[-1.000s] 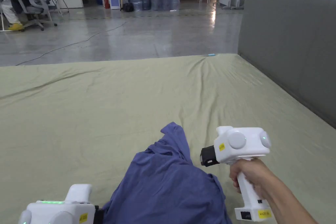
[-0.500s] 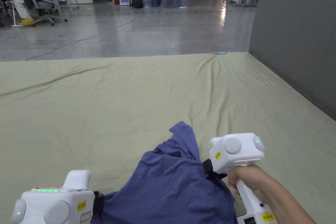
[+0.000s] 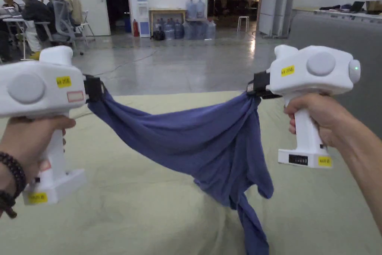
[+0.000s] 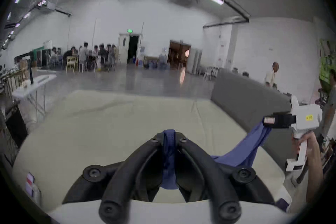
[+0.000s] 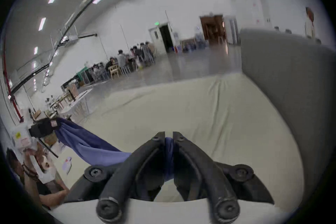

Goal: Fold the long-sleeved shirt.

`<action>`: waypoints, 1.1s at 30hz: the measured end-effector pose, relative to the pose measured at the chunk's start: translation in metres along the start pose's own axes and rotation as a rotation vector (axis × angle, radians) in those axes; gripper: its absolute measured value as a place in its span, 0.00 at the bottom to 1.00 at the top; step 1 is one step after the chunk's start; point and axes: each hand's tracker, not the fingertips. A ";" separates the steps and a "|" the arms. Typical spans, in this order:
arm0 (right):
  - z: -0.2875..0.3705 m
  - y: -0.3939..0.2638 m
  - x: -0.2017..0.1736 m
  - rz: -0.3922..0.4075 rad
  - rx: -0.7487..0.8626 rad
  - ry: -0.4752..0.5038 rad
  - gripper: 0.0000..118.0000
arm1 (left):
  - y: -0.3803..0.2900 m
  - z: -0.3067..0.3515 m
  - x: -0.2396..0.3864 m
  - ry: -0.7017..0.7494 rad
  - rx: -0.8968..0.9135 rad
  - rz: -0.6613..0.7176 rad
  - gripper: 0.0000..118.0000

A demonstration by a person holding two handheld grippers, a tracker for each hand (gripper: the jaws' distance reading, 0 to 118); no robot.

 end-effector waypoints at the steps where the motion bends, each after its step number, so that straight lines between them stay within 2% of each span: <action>1: 0.001 0.023 -0.006 0.025 0.033 -0.031 0.03 | 0.027 -0.004 0.002 -0.006 0.019 0.000 0.03; 7: 0.006 0.134 -0.031 0.146 0.151 -0.143 0.03 | 0.138 -0.020 0.019 0.073 0.102 -0.050 0.03; 10: 0.011 0.165 -0.039 0.143 0.184 -0.177 0.03 | 0.165 -0.023 0.022 0.103 0.133 -0.031 0.03; 13: 0.014 0.173 -0.041 0.138 0.198 -0.152 0.03 | 0.171 -0.026 0.022 0.095 0.149 -0.020 0.03; 16: 0.004 0.157 -0.036 0.140 0.197 -0.145 0.03 | 0.153 -0.035 0.016 0.070 0.132 -0.028 0.03; 18: -0.010 0.135 -0.027 0.109 0.162 -0.105 0.03 | 0.132 -0.045 0.011 0.078 0.105 -0.038 0.03; 23: -0.062 0.045 -0.002 0.055 0.042 -0.085 0.03 | 0.040 -0.079 0.001 0.061 -0.027 -0.012 0.03; 27: -0.097 -0.030 0.018 -0.019 -0.063 -0.074 0.03 | -0.036 -0.094 -0.002 0.056 -0.148 0.057 0.03; 30: -0.097 -0.060 0.032 -0.038 -0.086 -0.063 0.03 | -0.071 -0.090 -0.006 0.039 -0.180 0.065 0.03; 33: -0.064 -0.085 0.035 -0.051 -0.049 -0.032 0.03 | -0.091 -0.061 -0.012 0.008 -0.170 0.125 0.03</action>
